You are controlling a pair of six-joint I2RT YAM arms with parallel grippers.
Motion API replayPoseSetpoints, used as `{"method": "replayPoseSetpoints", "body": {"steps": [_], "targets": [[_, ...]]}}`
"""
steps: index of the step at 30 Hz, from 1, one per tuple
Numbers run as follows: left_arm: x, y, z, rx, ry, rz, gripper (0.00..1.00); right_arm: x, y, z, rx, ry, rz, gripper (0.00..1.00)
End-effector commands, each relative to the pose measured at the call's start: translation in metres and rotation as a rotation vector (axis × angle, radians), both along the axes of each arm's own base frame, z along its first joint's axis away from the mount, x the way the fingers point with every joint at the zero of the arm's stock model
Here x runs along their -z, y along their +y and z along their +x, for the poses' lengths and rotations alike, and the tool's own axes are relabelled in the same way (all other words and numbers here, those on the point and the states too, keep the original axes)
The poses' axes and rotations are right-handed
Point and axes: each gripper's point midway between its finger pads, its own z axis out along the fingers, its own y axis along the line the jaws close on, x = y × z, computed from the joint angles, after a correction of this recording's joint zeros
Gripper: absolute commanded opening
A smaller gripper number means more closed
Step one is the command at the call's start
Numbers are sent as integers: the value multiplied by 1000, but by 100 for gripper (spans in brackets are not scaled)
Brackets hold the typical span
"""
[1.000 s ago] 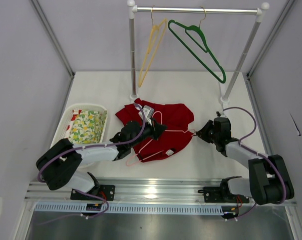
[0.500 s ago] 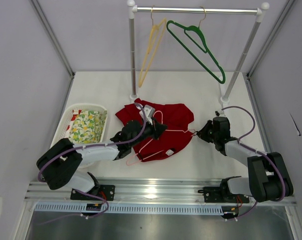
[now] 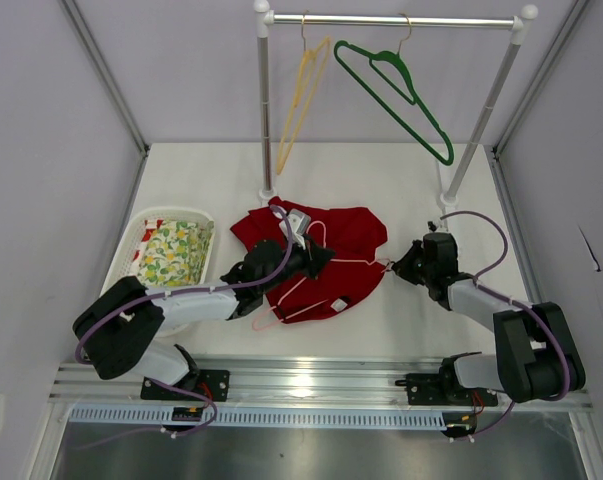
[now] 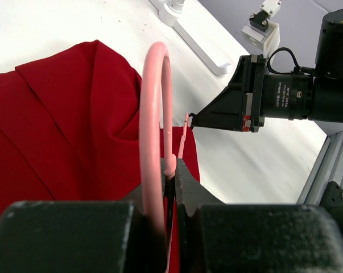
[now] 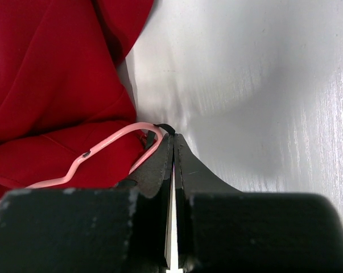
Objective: Place the skirt on the hanger
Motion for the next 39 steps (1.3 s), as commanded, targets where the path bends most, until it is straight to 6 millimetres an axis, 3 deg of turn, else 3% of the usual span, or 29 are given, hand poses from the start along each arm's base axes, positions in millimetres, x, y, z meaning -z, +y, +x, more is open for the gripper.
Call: {"method": "replayPoseSetpoints", "body": {"steps": [1, 39], "targets": [[-25, -8, 8, -4, -71, -34, 0, -20, 2, 11, -5, -65, -13, 0], [-8, -36, 2, 99, -43, 21, 0, -47, 11, 18, -48, -102, -61, 0]]}}
